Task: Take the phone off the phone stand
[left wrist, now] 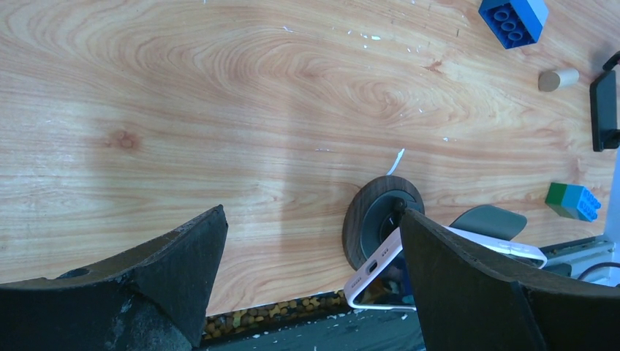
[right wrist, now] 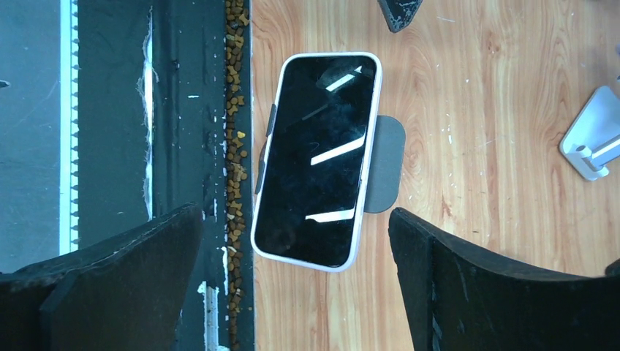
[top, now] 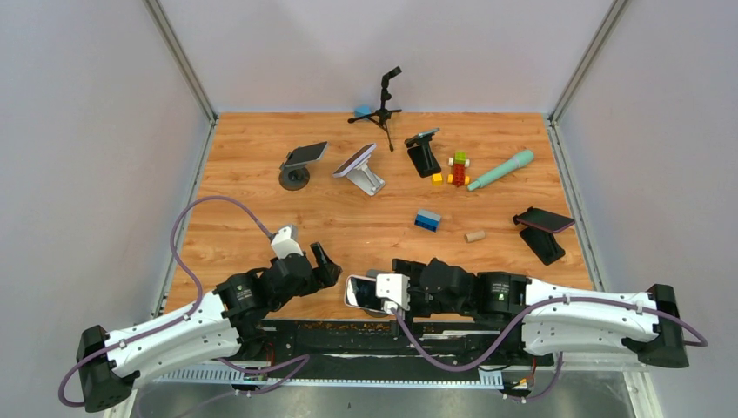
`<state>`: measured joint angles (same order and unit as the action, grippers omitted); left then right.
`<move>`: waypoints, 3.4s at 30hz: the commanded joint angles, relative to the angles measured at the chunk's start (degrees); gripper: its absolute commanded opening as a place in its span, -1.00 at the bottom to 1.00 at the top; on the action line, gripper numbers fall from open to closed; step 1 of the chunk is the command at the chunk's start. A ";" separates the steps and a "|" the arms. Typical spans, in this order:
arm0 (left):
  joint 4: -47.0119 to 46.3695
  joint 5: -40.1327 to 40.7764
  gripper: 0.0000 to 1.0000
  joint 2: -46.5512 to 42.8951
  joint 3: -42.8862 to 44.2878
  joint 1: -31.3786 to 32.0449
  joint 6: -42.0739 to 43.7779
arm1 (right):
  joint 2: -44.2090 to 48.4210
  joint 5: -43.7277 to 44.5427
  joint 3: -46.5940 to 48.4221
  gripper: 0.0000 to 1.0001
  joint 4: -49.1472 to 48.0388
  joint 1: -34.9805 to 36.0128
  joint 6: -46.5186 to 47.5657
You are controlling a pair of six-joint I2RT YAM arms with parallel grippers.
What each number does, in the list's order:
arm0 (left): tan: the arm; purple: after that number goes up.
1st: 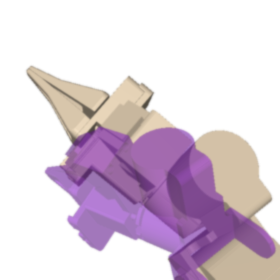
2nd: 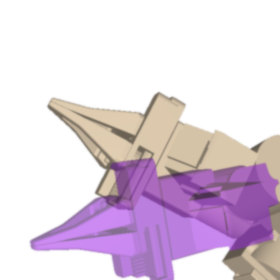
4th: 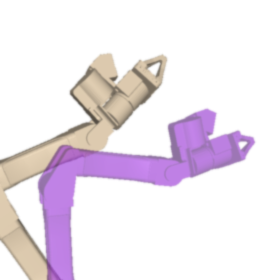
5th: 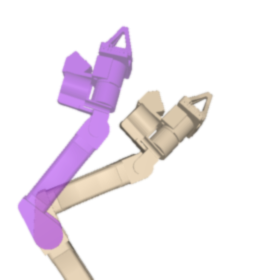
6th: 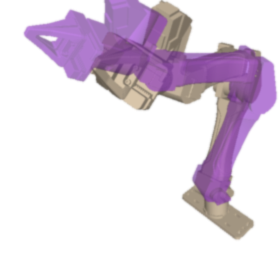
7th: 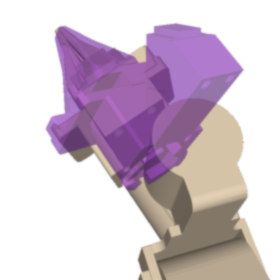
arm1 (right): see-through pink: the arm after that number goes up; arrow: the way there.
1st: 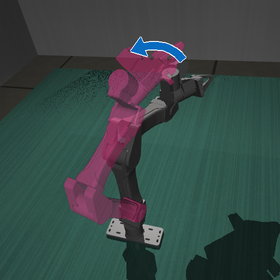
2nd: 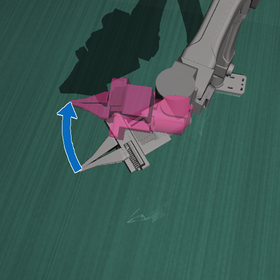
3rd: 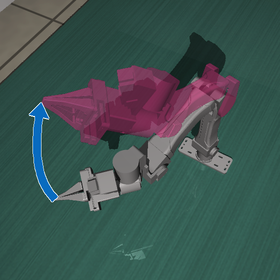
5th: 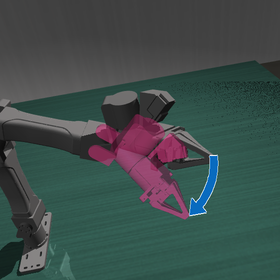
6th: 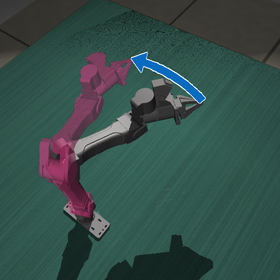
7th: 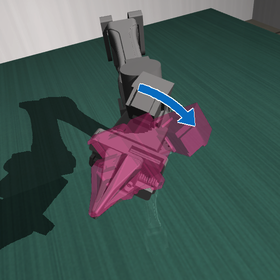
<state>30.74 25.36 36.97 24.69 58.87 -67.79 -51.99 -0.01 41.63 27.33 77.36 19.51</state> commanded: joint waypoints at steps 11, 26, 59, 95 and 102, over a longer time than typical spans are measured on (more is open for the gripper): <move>-0.73 0.45 0.92 -0.54 -0.08 0.28 0.79 | -3.98 9.03 -0.93 1.00 -3.13 3.94 1.92; -3.66 -0.03 0.93 0.87 -1.05 0.25 0.93 | -6.32 16.47 -2.77 1.00 -0.59 6.33 2.04; -3.58 -0.14 0.93 -0.50 -2.53 0.28 0.47 | -10.43 17.08 4.16 1.00 -1.78 6.35 3.78; 3.39 0.12 0.93 -6.21 -2.15 0.27 -0.78 | -38.34 16.04 34.29 1.00 27.17 6.68 -16.00; 2.35 -0.10 0.94 -6.09 -2.51 0.26 -1.04 | -39.13 14.52 33.17 1.00 26.55 6.62 -14.88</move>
<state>34.06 24.27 30.92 22.22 58.87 -67.83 -91.11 16.01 74.72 54.15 83.61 4.58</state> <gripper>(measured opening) 0.968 0.998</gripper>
